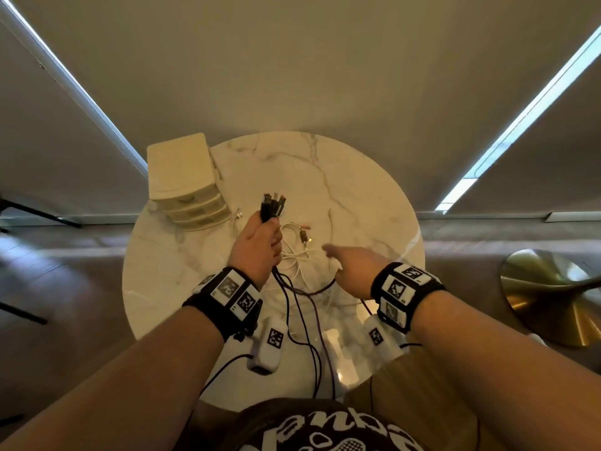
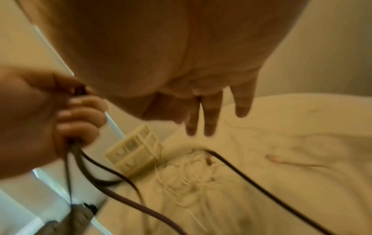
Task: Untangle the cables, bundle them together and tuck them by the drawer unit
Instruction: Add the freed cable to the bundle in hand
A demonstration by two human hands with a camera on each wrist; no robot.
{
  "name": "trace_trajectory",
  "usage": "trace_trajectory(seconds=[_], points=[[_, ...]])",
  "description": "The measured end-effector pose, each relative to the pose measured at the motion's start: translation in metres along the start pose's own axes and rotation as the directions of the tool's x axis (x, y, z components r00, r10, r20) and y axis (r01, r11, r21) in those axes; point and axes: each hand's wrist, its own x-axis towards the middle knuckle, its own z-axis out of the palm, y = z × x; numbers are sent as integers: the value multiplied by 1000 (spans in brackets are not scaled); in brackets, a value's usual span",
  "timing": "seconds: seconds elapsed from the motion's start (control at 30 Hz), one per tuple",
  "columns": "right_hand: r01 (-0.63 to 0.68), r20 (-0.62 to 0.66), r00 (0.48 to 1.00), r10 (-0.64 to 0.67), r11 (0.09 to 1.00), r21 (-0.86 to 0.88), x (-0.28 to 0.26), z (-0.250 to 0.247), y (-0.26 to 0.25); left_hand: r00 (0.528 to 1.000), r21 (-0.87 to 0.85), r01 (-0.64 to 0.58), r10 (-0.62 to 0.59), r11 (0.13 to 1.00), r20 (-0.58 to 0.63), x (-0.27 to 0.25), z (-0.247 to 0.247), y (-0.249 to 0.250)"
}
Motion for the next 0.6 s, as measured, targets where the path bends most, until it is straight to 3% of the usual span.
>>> trace_trajectory(seconds=[0.1, 0.2, 0.3, 0.43, 0.53, 0.6], points=[[281, -308, 936, -173, 893, 352, -5, -18, -24, 997, -12, -11, 12, 1000, 70, -9, 7, -1], [462, -458, 854, -247, 765, 449, -8, -32, -52, 993, 57, -59, 53, 997, 107, -22, 15, 4], [493, -480, 826, -296, 791, 362, -8, -35, -66, 983, 221, -126, 91, 967, 162, -30, 20, 12], [482, -570, 782, -252, 825, 296, -1, -30, -70, 957, 510, -270, 167, 817, 239, -28, 14, 12], [496, -572, 777, -261, 814, 302, 5, -30, -70, 958, 488, -252, 146, 836, 246, -26, 15, 9], [492, -576, 780, -245, 809, 322, 5, -33, -70, 964, 307, -160, 81, 938, 253, -27, 19, 10]])
